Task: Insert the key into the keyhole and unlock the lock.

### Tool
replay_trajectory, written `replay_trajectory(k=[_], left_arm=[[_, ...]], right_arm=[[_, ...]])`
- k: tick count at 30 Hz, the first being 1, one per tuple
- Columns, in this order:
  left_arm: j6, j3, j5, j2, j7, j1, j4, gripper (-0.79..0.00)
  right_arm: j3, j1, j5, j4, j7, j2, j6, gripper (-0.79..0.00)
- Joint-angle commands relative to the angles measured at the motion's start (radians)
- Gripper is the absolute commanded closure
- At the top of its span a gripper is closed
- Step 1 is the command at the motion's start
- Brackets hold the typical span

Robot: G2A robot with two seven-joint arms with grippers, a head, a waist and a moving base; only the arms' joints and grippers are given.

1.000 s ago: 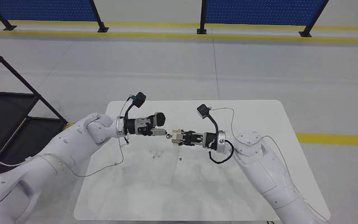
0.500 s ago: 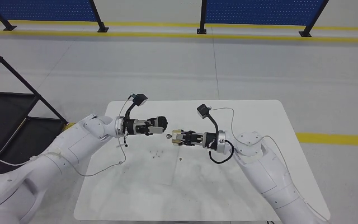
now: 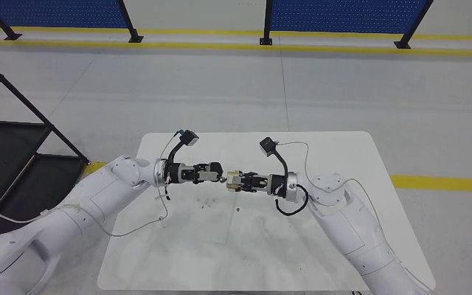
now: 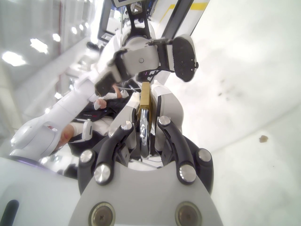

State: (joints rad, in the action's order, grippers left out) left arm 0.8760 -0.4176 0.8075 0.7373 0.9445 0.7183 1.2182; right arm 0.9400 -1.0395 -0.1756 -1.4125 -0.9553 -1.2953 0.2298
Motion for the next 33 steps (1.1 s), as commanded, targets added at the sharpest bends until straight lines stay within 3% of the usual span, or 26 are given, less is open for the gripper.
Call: replay_trajectory(k=[1,10,12,14,16,25,33], left_arm=[[-0.008,-0.008,0.011,0.001,0.008,0.009,0.007,-0.785],[-0.016,-0.044,0.027,-0.001,0.015,0.053,0.037,-0.785],[-0.017,-0.051,0.023,-0.003,0.017,0.062,0.036,-0.671],[-0.017,-0.059,0.026,-0.004,0.017,0.07,0.031,-0.489],[-0.018,-0.065,0.026,-0.003,0.018,0.079,0.03,-0.369],[-0.018,-0.097,0.027,-0.004,0.018,0.109,0.035,-0.265],[-0.028,-0.118,0.031,0.0,0.027,0.128,0.038,-0.234]], right_arm=[[0.0,0.0,0.0,0.0,0.0,0.0,0.0,0.0],[0.0,0.0,0.0,0.0,0.0,0.0,0.0,0.0],[0.0,0.0,0.0,0.0,0.0,0.0,0.0,0.0],[0.0,0.0,0.0,0.0,0.0,0.0,0.0,0.0],[0.0,0.0,0.0,0.0,0.0,0.0,0.0,0.0],[0.0,0.0,0.0,0.0,0.0,0.0,0.0,0.0],[0.0,0.0,0.0,0.0,0.0,0.0,0.0,0.0]])
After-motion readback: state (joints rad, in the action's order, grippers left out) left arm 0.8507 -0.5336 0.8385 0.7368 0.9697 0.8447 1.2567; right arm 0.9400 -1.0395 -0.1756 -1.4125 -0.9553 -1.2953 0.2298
